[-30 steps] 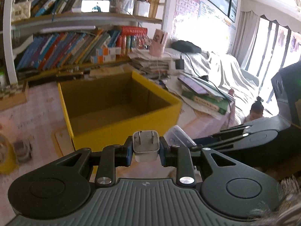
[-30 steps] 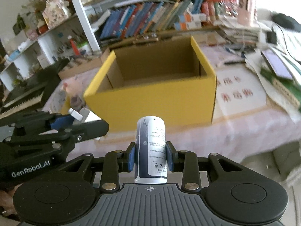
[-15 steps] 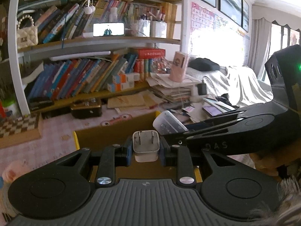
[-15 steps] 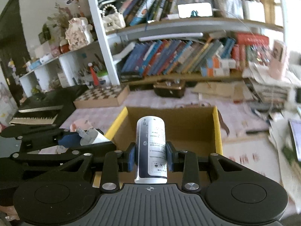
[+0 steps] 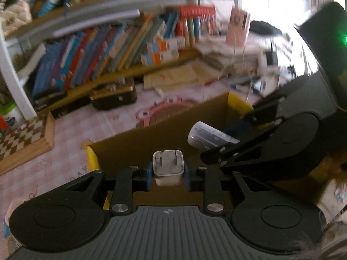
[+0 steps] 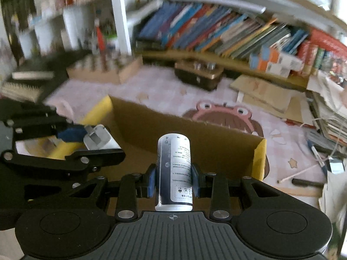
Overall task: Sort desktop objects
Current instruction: 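Lower both tools into the box and open them, releasing bottle and plug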
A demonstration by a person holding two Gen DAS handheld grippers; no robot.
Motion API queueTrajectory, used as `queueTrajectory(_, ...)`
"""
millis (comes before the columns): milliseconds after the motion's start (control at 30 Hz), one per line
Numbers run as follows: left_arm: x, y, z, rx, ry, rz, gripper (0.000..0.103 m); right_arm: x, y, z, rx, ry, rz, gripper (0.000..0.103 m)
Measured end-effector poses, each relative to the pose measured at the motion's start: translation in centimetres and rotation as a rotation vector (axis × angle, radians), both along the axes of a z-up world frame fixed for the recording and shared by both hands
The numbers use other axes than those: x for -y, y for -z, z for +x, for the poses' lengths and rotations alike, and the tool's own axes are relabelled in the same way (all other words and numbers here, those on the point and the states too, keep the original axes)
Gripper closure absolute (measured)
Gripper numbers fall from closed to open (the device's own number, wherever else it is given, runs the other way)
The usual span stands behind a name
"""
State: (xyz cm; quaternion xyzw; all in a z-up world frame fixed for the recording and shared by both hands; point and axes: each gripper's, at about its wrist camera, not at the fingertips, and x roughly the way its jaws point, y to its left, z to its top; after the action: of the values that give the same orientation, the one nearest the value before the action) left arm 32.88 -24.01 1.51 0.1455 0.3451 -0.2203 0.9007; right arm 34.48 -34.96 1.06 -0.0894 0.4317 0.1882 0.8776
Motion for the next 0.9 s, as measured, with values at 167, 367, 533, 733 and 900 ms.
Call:
queueTrajectory(167, 1.1, 2.5, 2.7, -0.105, 0.019, 0.096, 0.078, -1.2, 3.0, 2.7, -0.107, -0.084, -0.131, 0.070)
queueTrajectory(367, 1.7, 3.6, 3.3, -0.167, 0.042, 0.132, 0.078, -1.5, 4.2, 4.2, -0.164, -0.094, -0.154, 0.070)
queueTrajectory(533, 1.6, 3.4, 3.1, -0.150, 0.023, 0.140, 0.067, -1.5, 4.1, 4.4, -0.168, -0.089, -0.149, 0.070)
queueTrajectory(733, 0.2, 1.3, 1.7, -0.045, -0.018, 0.071, 0.042, -0.2, 2.2, 4.0, -0.112, -0.055, -0.048, 0.067)
queueTrajectory(900, -2.4, -1.7, -0.9, 0.058, -0.085, -0.035, 0.032, 1.8, -1.2, 1.0, 0.013, 0.012, 0.098, 0.062)
